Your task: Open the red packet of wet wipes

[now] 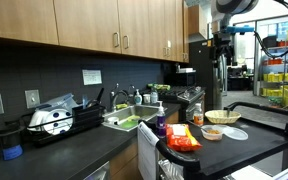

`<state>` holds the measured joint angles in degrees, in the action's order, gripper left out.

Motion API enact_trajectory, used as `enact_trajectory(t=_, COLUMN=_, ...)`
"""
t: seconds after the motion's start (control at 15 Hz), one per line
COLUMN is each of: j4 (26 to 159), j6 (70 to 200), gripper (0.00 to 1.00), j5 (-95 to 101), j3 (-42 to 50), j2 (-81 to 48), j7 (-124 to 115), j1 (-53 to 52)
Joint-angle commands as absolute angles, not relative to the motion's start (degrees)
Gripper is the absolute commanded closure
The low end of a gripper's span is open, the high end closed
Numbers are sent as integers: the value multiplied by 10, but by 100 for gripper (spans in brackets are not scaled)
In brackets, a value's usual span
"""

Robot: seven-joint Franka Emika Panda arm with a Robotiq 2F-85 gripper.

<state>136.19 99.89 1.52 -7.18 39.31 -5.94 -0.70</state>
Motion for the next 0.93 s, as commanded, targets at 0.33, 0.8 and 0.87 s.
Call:
enact_trajectory(t=0.33, j4=1356, j6=1026, gripper=0, j5=-28, j3=-68, j2=370, j7=-72, j1=-27)
enact_trajectory(t=0.8, j4=1367, j6=1144, gripper=0, j5=-70, j3=-86, j2=302, j7=-134, j1=-30)
enact_trajectory(t=0.87, j4=1367, j6=1165, gripper=0, j5=-75, j3=-91, j2=288, j7=-148, j1=-30)
